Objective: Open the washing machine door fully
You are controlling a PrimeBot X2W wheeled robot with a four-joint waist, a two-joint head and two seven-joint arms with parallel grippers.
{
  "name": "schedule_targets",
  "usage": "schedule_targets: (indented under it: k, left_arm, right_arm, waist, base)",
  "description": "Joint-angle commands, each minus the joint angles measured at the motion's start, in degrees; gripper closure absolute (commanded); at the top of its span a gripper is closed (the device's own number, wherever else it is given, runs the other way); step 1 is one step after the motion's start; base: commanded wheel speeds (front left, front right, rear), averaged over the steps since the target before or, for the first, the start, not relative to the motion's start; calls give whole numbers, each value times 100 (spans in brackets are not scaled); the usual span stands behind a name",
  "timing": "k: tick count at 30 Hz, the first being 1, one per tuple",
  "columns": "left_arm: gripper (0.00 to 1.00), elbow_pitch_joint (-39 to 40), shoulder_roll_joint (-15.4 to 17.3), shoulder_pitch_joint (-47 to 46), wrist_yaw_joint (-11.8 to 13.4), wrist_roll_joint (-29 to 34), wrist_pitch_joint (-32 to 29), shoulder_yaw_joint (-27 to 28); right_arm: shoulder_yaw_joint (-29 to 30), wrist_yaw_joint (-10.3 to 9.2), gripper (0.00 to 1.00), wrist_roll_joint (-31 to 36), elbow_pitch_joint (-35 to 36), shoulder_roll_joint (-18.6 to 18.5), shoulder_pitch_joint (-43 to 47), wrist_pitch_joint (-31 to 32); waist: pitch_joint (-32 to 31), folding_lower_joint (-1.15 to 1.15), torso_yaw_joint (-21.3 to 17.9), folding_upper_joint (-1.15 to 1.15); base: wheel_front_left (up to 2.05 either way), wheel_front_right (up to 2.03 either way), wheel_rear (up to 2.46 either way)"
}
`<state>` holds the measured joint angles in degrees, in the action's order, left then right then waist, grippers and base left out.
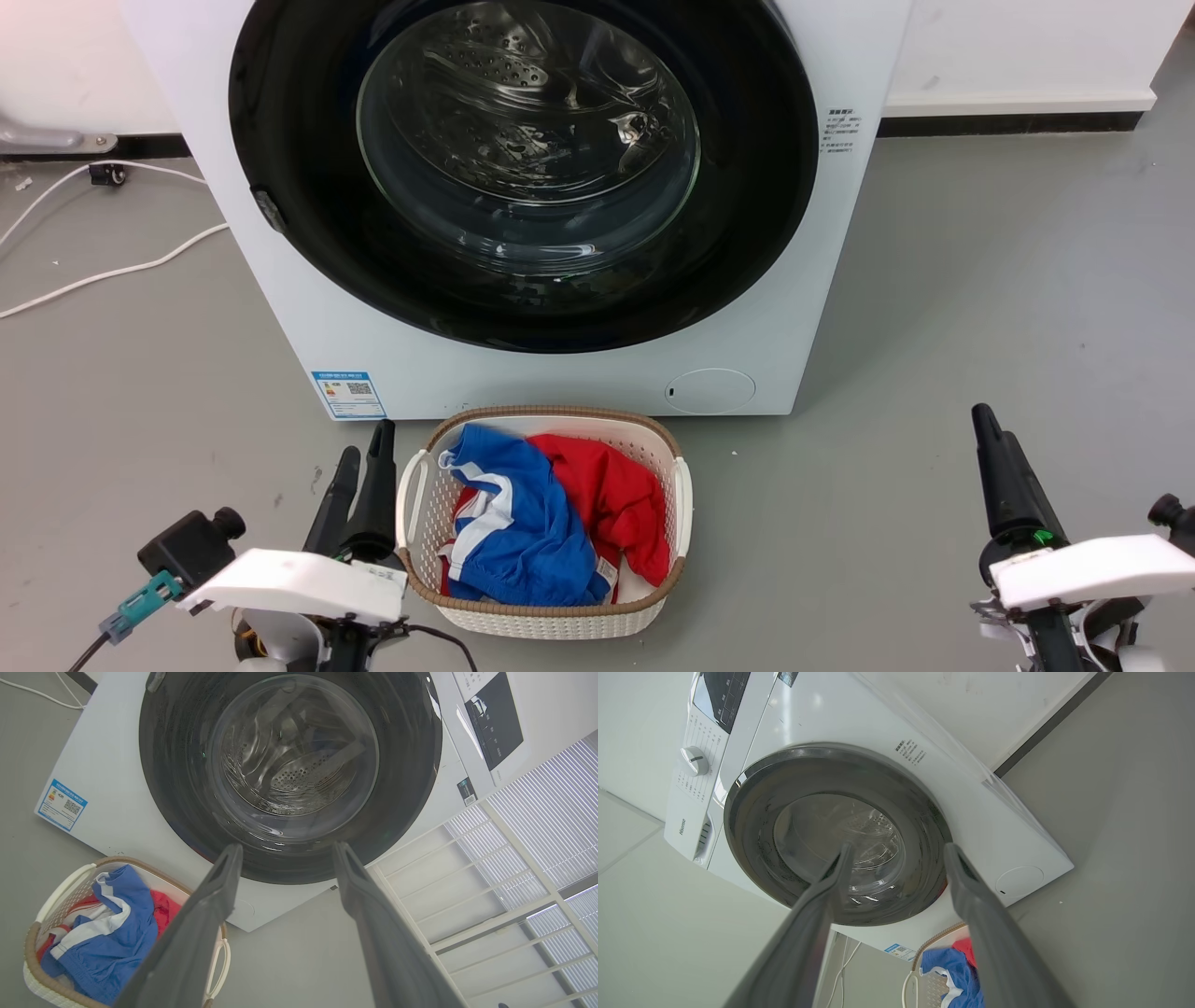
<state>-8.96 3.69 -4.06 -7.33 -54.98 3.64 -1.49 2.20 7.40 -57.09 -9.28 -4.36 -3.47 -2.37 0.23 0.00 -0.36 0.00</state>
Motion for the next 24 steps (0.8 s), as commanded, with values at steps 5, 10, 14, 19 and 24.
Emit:
schedule_targets:
  k: [5, 10, 14, 19, 24]
  left_arm:
    - [0, 147, 86, -13, 66, 897, 136, -107]
    - [0, 174, 150, -3, 113, 1422, 230, -185]
    - [0, 179, 224, -8, 159, 1804, 294, -267]
    - [0, 177, 303, -32, 243, 2235, 375, -381]
    - [0, 155, 354, -42, 309, 2556, 453, -485]
  right_arm:
    - [-10, 11, 0, 920, 184, 14, -74, 67]
    - [-37, 11, 0, 1438, 222, 7, -34, 115]
    - [-45, 11, 0, 1837, 260, -7, -5, 128]
    - [-53, 12, 0, 2267, 318, -13, 32, 124]
    - [-74, 12, 0, 2675, 378, -21, 77, 109]
  waist:
    - [-2, 0, -4, 0]
    - [-6, 0, -7, 0]
    - [-7, 0, -7, 0]
    - [-9, 0, -6, 0]
    - [-3, 0, -4, 0]
  base:
    - [0, 0, 0]
    - [0, 0, 0]
    - [0, 0, 0]
    - [0, 0, 0]
    - [0, 0, 0]
